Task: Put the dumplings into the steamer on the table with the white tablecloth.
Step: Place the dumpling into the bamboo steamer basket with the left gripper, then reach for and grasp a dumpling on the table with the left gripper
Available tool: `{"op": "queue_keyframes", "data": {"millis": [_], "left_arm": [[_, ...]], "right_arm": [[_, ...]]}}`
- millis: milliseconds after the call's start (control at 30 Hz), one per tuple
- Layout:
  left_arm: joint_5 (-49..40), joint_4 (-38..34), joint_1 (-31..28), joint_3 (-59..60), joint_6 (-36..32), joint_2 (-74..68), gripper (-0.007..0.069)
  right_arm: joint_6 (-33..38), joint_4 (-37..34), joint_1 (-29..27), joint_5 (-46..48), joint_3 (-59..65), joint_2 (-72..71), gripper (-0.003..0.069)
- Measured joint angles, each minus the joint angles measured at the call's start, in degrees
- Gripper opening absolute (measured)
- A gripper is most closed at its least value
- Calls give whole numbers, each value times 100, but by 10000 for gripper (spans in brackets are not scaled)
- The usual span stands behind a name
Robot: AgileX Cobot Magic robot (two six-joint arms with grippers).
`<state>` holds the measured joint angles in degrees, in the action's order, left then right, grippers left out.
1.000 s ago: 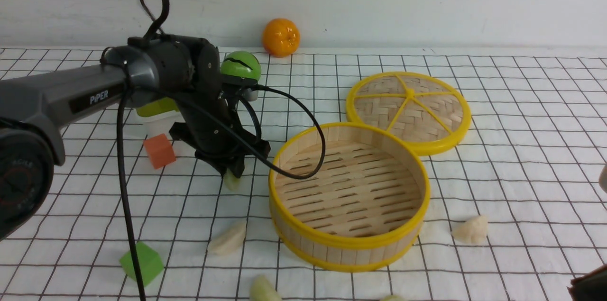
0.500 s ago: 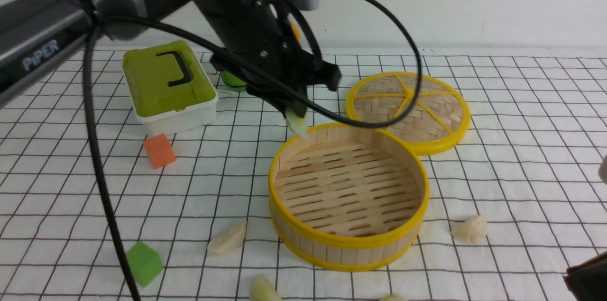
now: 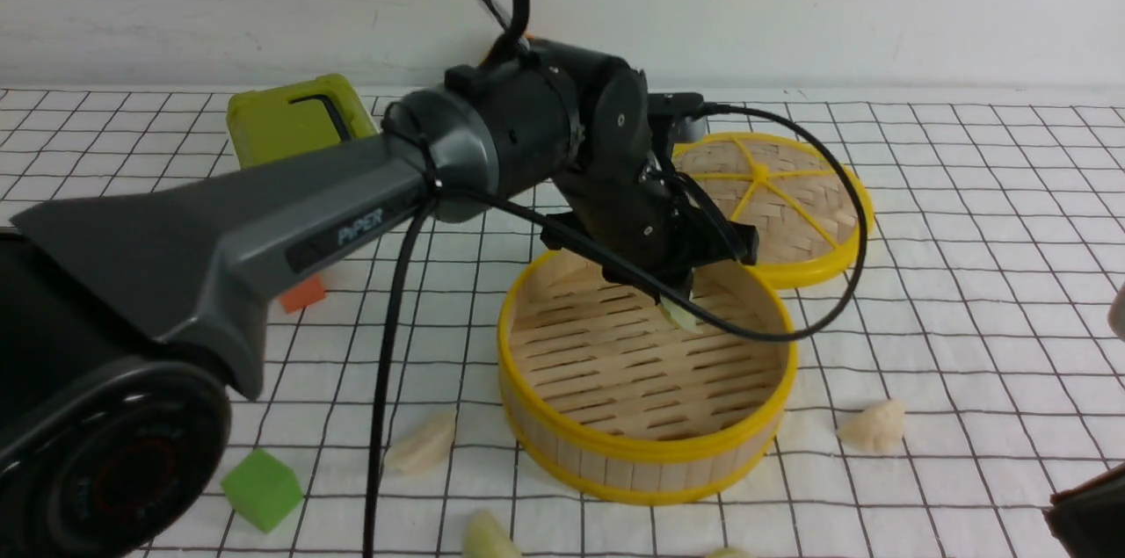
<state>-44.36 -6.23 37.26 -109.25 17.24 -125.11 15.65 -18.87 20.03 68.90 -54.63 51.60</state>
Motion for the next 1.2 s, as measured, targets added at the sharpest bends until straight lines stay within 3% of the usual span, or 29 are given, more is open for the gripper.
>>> {"op": "queue_keyframes", "data": {"millis": [200, 300, 400, 567, 633, 767, 833, 1033, 1200], "left_arm": [[120, 17, 0, 0, 21, -311, 110], [131, 79, 0, 0, 21, -311, 158], [77, 135, 0, 0, 26, -300, 256], [-997, 669, 0, -499, 26, 43, 505], [-1415, 894, 0, -689, 26, 279, 538], [-2468, 1625, -13, -867, -107, 948, 569], [-2550, 1738, -49, -750, -146, 1194, 572], [-2599, 1638, -631, 1260, -211, 2504, 570], [-1729, 1250, -1226, 3128, -309, 3241, 561]], "right_arm": [[52, 50, 0, 68, 0, 0, 32], [84, 79, 0, 70, 0, 0, 36], [89, 85, 0, 81, 0, 0, 38], [89, 85, 0, 131, 0, 0, 41], [89, 85, 0, 148, 0, 0, 41], [89, 85, 0, 172, 0, 0, 44], [89, 85, 0, 172, 0, 0, 46], [89, 90, 0, 172, 0, 0, 53], [91, 90, 0, 108, 0, 0, 58]]}}
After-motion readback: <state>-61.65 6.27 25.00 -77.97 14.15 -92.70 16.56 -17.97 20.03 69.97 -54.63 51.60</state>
